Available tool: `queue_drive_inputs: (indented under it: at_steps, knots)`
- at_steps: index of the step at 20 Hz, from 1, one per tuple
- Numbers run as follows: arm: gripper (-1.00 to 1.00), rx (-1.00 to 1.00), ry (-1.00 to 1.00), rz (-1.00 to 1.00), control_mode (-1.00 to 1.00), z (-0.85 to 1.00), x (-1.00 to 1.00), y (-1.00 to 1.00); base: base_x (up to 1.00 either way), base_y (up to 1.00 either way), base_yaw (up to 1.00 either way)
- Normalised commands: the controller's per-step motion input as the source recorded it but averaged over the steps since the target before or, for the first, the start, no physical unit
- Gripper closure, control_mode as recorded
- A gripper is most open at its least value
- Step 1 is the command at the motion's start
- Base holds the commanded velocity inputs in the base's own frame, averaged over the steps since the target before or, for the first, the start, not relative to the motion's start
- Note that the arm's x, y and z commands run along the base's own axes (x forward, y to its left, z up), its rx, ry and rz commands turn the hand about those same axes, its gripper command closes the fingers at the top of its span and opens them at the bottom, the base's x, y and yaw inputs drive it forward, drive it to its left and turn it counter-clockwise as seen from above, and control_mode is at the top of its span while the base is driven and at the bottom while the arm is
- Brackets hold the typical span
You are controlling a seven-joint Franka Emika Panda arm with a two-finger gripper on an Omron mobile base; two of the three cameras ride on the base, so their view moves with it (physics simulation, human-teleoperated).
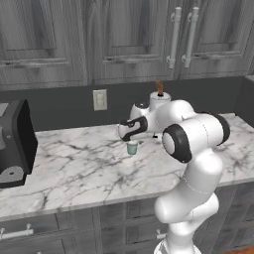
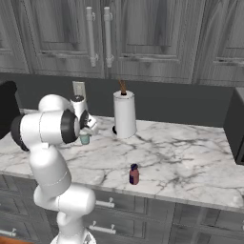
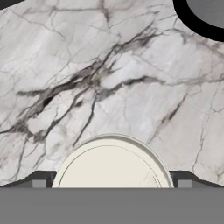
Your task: Move the drinks to the dining counter.
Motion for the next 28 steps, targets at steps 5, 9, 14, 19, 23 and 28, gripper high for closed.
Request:
queue_drive_inputs:
  at_steps: [5,9,14,19,23,28]
  knots:
    - [-1.00,0.00,0.00,0.00,-1.00,-0.39,0.00,0.00,0.00,0.00,0.00]
    - [1.00,0.00,0.00,0.00,-1.00,-0.32,0.00,0.05,0.00,0.00,0.00]
    - [1.00,0.00,-0.05,0.00,-1.00,-0.20,-0.15,0.00,0.00,0.00,0.00]
    - [1.00,-0.05,-0.14,0.00,-1.00,-0.02,-0.47,0.15,0.00,0.00,0.00]
    - [1.00,-0.01,-0.03,0.01,-1.00,0.13,-0.50,0.09,0.00,0.00,0.00]
    - [1.00,-0.08,0.00,0.11,-1.00,0.95,-0.37,0.01,0.00,0.00,0.00]
